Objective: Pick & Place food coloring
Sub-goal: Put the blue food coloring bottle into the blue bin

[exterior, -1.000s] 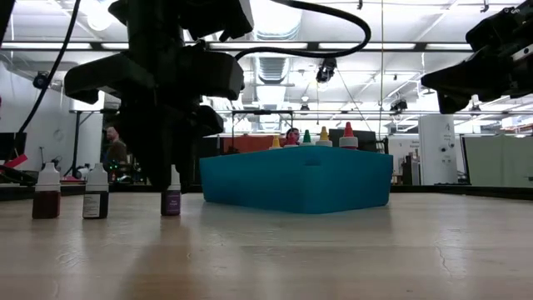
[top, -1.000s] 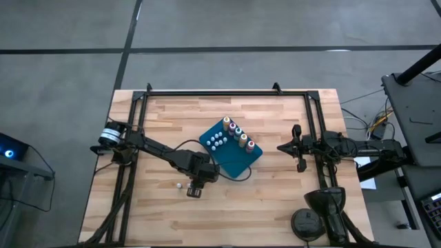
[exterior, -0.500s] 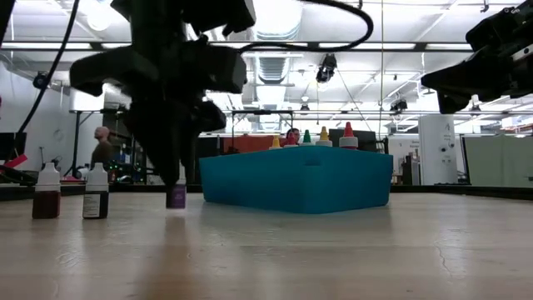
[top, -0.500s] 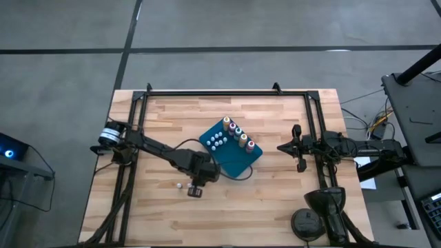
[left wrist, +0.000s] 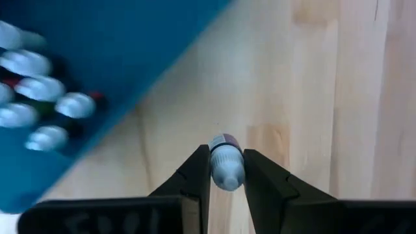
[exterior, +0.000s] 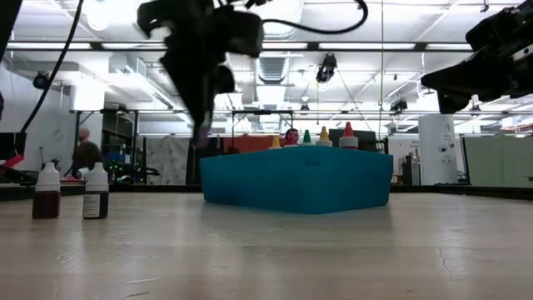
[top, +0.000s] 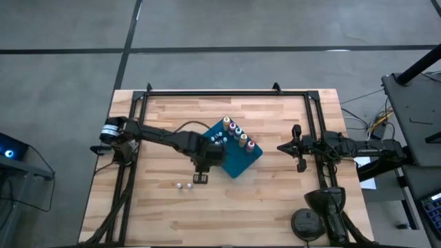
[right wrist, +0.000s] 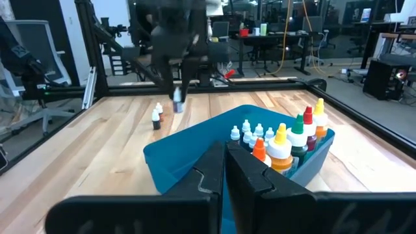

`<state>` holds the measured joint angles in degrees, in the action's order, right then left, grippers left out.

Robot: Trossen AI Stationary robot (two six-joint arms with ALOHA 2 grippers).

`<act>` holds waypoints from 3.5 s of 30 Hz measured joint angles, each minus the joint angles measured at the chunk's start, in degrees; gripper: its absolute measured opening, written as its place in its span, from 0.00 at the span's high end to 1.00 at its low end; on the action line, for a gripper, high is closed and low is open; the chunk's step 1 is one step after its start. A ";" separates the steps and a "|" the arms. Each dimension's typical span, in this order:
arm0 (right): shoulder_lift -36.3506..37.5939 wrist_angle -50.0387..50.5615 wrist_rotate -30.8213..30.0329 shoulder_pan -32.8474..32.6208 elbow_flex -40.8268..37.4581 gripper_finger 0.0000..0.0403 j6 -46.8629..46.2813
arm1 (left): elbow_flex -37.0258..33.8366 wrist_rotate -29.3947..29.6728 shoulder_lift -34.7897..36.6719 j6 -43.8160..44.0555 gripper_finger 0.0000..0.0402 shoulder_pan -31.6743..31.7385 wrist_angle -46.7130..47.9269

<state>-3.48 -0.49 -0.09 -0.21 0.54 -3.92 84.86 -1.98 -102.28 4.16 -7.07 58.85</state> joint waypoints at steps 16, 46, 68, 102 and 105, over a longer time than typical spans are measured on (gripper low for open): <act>0.00 0.00 0.01 0.00 0.00 0.98 -0.07 | 7.45 0.11 0.00 -4.36 0.87 9.31 -4.10; -0.02 -0.01 0.01 0.00 0.00 0.98 -0.05 | 16.80 0.46 -16.14 -1.18 0.87 13.75 -5.42; -0.01 0.02 0.02 0.00 0.02 0.98 -0.03 | 17.06 0.70 -18.97 0.23 0.87 15.73 -6.67; 0.01 0.02 -0.01 0.00 0.00 0.98 0.00 | 16.98 1.25 -22.36 0.09 0.87 15.73 -8.77; 0.01 0.02 -0.01 0.00 0.00 0.98 -0.04 | 16.98 1.22 -22.37 0.03 0.86 15.73 -8.77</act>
<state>-3.46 -0.47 -0.10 -0.21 0.54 -3.96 101.84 -0.75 -124.65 4.19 8.67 50.09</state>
